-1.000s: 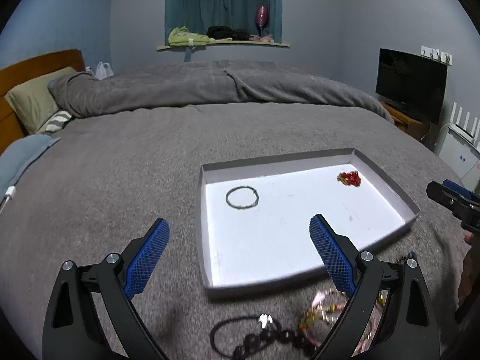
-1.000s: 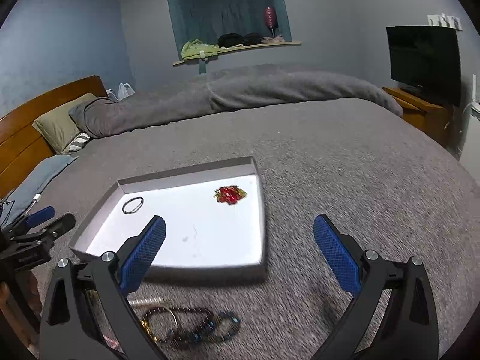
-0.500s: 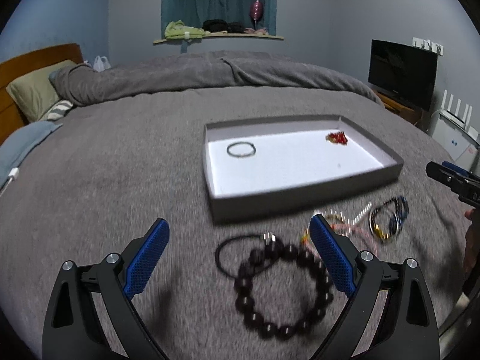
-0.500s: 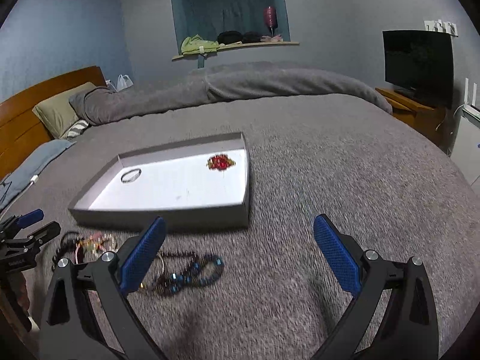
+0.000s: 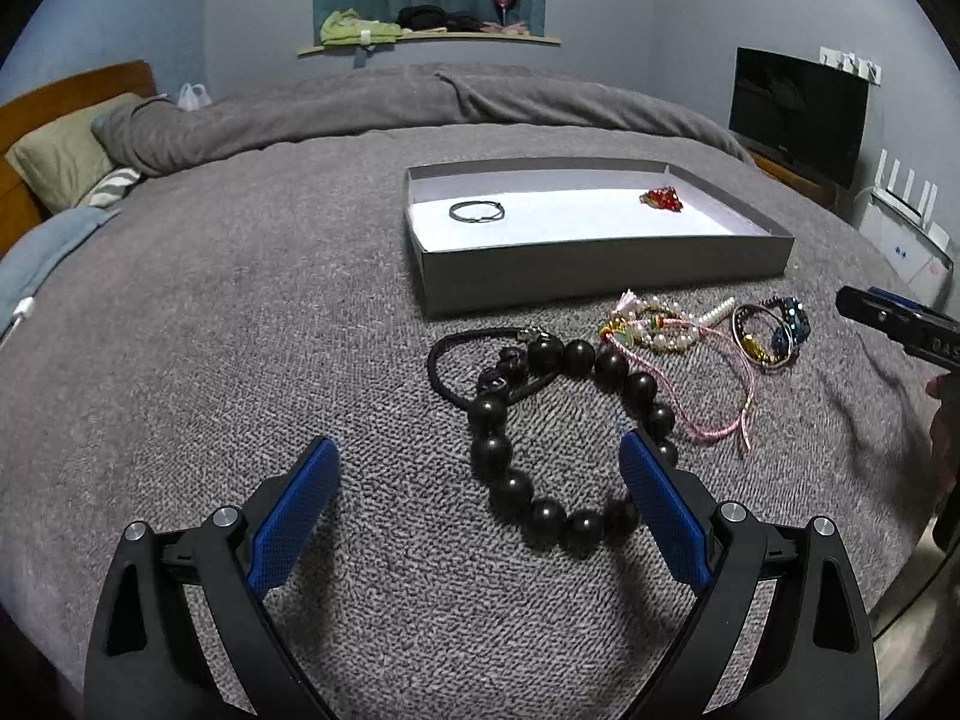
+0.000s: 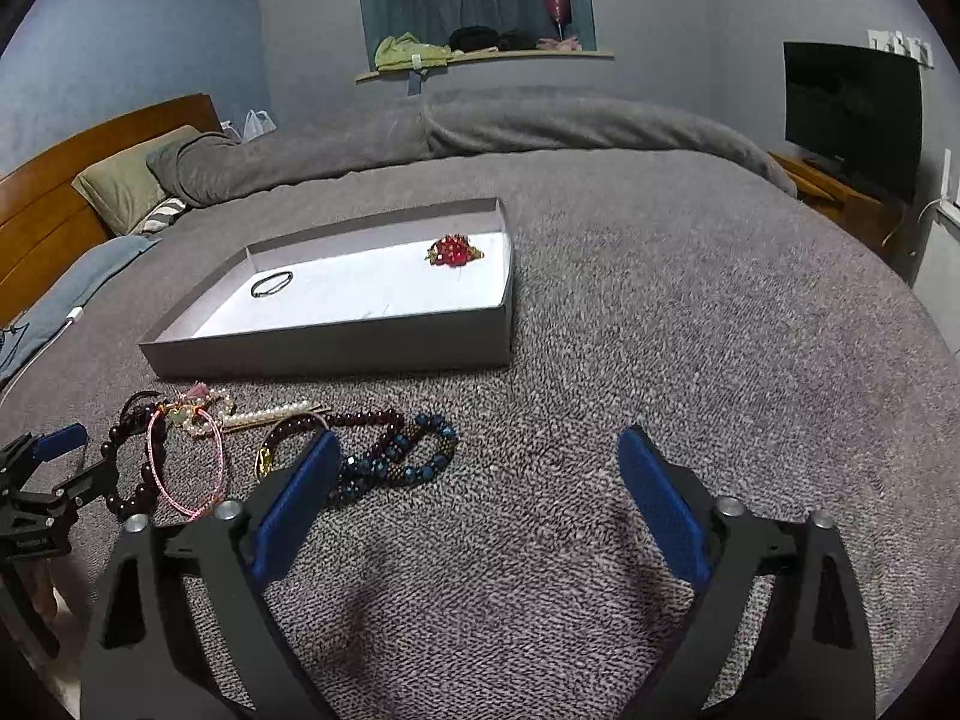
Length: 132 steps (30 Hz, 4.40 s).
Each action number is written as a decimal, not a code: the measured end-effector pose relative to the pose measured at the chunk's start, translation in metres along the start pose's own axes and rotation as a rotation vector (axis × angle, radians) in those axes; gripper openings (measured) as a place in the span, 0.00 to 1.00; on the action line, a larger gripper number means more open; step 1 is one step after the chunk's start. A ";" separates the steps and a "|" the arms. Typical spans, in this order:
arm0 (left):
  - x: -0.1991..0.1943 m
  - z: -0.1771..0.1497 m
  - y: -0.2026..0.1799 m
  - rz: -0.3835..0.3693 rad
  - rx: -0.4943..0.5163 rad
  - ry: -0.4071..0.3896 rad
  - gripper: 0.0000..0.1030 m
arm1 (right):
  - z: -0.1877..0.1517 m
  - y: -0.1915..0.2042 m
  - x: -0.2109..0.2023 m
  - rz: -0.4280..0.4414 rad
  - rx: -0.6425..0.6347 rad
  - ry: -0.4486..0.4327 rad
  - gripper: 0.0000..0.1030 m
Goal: Organize jewelry
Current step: 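Withdraw both grippers from the box back toward the bracelet pile, then grasp the black bead bracelet with the left gripper while the right grasps the blue beaded bracelet, then lower both bracelets into the box and open both grippers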
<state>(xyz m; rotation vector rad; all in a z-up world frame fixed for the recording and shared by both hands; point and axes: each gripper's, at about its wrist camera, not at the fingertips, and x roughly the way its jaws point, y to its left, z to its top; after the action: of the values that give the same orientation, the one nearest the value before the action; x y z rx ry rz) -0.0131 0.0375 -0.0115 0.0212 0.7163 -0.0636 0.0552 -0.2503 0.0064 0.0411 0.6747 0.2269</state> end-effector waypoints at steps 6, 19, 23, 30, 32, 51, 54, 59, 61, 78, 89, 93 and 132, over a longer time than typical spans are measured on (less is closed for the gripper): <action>-0.001 -0.002 -0.003 -0.003 0.021 -0.004 0.76 | -0.004 0.001 0.010 0.024 0.013 0.052 0.54; 0.004 -0.004 -0.003 -0.016 0.029 0.039 0.29 | -0.002 0.014 0.023 0.023 -0.027 0.083 0.22; 0.006 -0.003 -0.003 -0.017 0.030 0.045 0.28 | 0.001 0.015 0.031 0.024 -0.019 0.095 0.18; 0.009 -0.003 -0.004 -0.016 0.039 0.050 0.28 | 0.004 0.020 0.048 0.014 -0.026 0.128 0.18; 0.010 -0.002 -0.004 -0.015 0.042 0.050 0.28 | 0.006 0.021 0.052 0.013 -0.026 0.137 0.18; -0.013 0.002 -0.002 -0.051 0.033 -0.039 0.14 | 0.013 0.014 0.018 0.055 0.001 0.010 0.07; -0.022 0.005 -0.006 -0.045 0.053 -0.076 0.14 | 0.015 0.011 0.009 0.065 0.004 -0.015 0.07; -0.038 0.016 -0.014 -0.057 0.076 -0.127 0.14 | 0.024 0.013 -0.010 0.058 -0.013 -0.077 0.07; -0.045 0.023 -0.015 -0.060 0.078 -0.147 0.14 | 0.029 0.012 -0.018 0.072 -0.013 -0.092 0.07; -0.039 0.140 -0.017 -0.086 0.031 -0.282 0.14 | 0.110 0.011 -0.026 0.047 0.025 -0.242 0.07; 0.040 0.139 -0.035 -0.165 0.051 -0.177 0.15 | 0.110 0.020 0.041 0.116 0.001 -0.139 0.07; 0.054 0.136 -0.025 -0.178 0.027 -0.138 0.15 | 0.101 0.029 0.057 0.139 -0.039 -0.091 0.07; 0.102 0.115 0.006 0.007 0.026 0.068 0.22 | 0.076 0.019 0.093 -0.022 -0.093 0.047 0.07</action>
<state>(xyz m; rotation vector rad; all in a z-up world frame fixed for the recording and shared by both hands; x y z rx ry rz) 0.1390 0.0340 0.0083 0.0514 0.7837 -0.0659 0.1696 -0.2087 0.0102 -0.0604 0.7106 0.2384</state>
